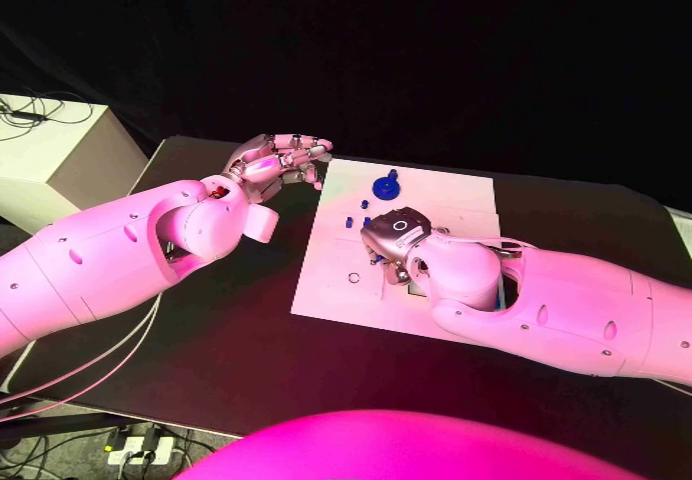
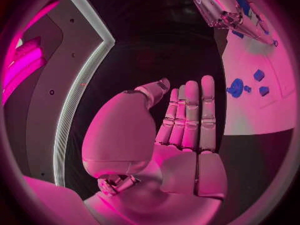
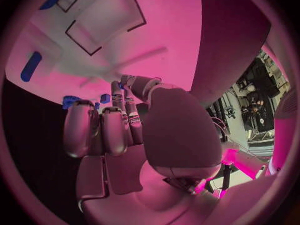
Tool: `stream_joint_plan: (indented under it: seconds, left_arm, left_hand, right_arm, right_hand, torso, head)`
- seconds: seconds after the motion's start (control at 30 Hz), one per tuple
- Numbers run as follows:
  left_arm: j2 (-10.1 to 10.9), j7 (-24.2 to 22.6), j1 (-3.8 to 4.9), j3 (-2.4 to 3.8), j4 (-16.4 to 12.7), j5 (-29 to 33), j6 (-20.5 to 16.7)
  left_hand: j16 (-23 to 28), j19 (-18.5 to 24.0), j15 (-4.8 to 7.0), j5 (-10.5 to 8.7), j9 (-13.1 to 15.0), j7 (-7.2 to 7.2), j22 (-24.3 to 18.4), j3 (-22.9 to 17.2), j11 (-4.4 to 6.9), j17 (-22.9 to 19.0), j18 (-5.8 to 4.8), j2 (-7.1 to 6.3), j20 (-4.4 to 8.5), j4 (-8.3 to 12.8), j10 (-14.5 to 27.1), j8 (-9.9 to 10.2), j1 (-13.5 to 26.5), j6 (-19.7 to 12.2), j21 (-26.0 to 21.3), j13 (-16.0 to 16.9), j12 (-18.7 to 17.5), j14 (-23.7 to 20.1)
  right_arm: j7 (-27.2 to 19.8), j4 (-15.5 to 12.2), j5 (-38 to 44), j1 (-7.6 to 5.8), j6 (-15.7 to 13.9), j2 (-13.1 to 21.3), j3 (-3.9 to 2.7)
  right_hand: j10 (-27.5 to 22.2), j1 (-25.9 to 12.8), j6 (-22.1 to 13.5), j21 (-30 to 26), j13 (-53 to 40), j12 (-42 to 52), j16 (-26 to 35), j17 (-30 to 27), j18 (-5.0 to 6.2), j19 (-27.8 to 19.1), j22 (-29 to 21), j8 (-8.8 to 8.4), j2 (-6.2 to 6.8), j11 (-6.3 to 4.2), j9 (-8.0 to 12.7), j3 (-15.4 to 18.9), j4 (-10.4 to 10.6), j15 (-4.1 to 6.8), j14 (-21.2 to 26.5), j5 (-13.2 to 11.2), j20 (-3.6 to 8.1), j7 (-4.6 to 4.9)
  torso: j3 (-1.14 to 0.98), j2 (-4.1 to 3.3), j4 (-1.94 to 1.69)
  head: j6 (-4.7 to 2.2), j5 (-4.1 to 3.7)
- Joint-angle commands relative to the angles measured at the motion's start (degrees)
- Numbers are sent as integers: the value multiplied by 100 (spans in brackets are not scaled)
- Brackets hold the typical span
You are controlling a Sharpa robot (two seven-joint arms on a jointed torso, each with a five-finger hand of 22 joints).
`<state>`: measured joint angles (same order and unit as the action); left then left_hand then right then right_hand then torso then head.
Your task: Assemble the parts on the task board
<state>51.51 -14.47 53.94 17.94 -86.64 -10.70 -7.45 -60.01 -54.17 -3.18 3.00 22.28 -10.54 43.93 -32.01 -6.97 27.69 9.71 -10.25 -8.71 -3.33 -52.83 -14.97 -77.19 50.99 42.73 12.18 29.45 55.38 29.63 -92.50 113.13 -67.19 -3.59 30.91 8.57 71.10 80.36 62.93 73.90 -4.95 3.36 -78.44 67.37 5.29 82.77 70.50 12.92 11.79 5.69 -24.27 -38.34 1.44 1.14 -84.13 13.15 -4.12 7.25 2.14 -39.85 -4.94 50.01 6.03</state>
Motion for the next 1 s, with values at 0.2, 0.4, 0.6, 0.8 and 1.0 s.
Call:
stream_joint_plan:
  seconds: [0.2,0.4,0.6,0.8,1.0]
  left_arm:
    - [-10,-29,2,4,-11,-10,88]
    - [-8,-27,2,4,-12,-10,85]
    - [-5,-27,2,4,-17,-10,85]
    - [1,-24,2,4,-21,-10,85]
    - [-8,-11,2,4,-20,-11,105]
  left_hand:
    - [19,-29,-1,4,-9,0,-6,35,-8,-7,80,-14,5,1,18,-23,-41,-35,-38,-9,-18,44]
    - [19,-29,-1,4,-9,0,-6,35,-8,-7,80,-14,5,1,18,-23,-41,-35,-38,-9,-18,44]
    - [32,-39,-3,4,-17,-1,-26,51,-10,-10,80,-13,3,-13,26,-29,-50,-47,-66,-17,-28,42]
    - [32,-39,-3,4,-17,-1,-26,51,-10,-10,80,-13,3,-13,26,-29,-50,-47,-66,-17,-28,42]
    - [32,-39,-3,4,-17,-1,-26,51,-10,-10,80,-13,3,-13,26,-29,-50,-47,-66,-17,-28,42]
  right_arm:
    - [-57,21,16,7,46,-22,7]
    - [-66,52,12,11,51,-41,15]
    - [-74,105,1,15,68,-61,32]
    - [-76,136,-3,20,47,-86,46]
    - [-71,162,-3,27,17,-105,56]
  right_hand:
    - [263,-2,-5,13,-51,38,-33,7,-113,-14,9,34,-58,-222,-6,-33,-14,14,-190,38,-29,15]
    - [263,-2,-5,13,-51,38,-33,7,-113,-14,9,34,-58,-222,-6,-33,-14,14,-190,38,-29,15]
    - [263,-6,-9,6,-52,39,-33,1,-110,-20,4,37,-62,-223,-17,-39,-24,15,-188,36,-29,12]
    - [263,-6,-9,6,-52,39,-33,1,-110,-20,4,37,-62,-223,-17,-39,-24,15,-188,36,-29,12]
    - [261,-8,-12,8,-52,38,-32,-3,-110,-21,7,38,-65,-223,-23,-43,-29,15,-187,35,-29,12]
  torso:
    - [4,4,1]
    - [5,3,-1]
    - [6,-1,-1]
    - [4,-3,-3]
    - [12,-1,-4]
  head:
    - [-1,-11]
    - [-1,-10]
    - [-1,-1]
    - [-1,-1]
    - [-1,-3]
